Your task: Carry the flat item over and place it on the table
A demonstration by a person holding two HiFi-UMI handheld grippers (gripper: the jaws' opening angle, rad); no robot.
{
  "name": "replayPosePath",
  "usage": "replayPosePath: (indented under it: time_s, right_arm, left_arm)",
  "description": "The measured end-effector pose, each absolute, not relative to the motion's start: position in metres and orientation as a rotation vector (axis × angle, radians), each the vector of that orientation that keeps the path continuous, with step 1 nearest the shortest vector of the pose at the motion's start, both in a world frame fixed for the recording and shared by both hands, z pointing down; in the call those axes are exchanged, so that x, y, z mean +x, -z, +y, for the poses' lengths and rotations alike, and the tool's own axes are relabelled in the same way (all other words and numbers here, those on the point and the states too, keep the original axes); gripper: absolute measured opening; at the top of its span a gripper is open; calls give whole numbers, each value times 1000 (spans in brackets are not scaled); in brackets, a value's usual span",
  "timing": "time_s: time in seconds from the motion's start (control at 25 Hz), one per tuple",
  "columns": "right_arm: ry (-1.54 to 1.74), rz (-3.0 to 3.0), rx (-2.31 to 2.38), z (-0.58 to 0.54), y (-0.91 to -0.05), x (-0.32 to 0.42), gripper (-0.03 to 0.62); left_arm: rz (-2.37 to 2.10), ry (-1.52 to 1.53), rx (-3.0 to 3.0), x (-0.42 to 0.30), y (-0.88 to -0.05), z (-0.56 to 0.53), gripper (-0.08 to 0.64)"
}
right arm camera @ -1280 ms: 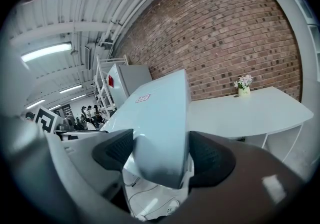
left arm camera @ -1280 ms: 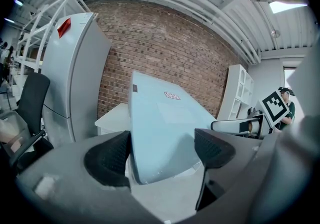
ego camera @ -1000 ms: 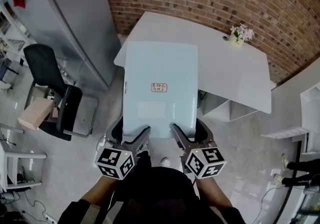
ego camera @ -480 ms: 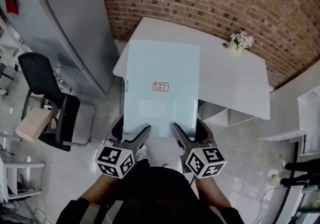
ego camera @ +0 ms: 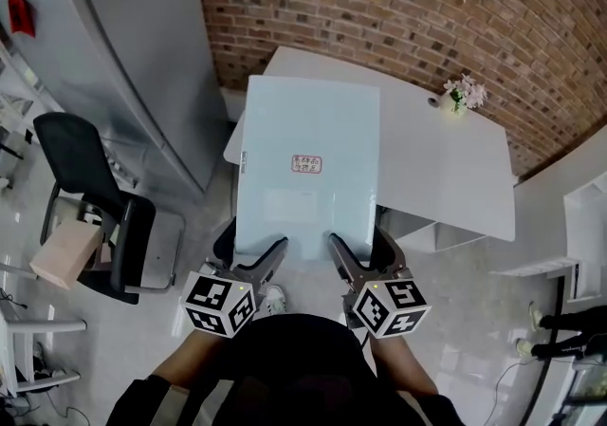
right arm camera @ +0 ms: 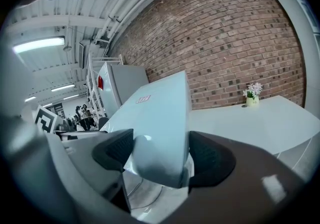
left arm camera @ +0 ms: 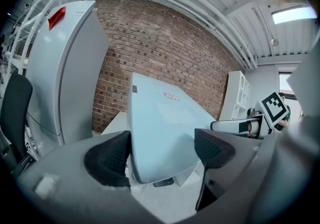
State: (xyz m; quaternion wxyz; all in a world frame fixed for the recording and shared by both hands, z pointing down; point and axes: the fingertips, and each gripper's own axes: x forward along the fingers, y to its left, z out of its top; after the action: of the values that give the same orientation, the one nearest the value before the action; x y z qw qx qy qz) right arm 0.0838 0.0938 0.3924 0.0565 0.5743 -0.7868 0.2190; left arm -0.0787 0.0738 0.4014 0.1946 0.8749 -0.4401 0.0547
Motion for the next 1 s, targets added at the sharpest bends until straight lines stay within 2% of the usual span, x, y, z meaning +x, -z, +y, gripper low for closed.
replayPosePath:
  time_s: [0.6,1.0]
  right_arm:
    - [-698,-2371,1717,60,-403,62,354]
    - [-756,-2366,1678,-10,-421,74,354]
  left_arm:
    - [-1228,-159,2434,-100,-412,43,420]
    - [-1246,-190,2385,-90,-428,-22,420]
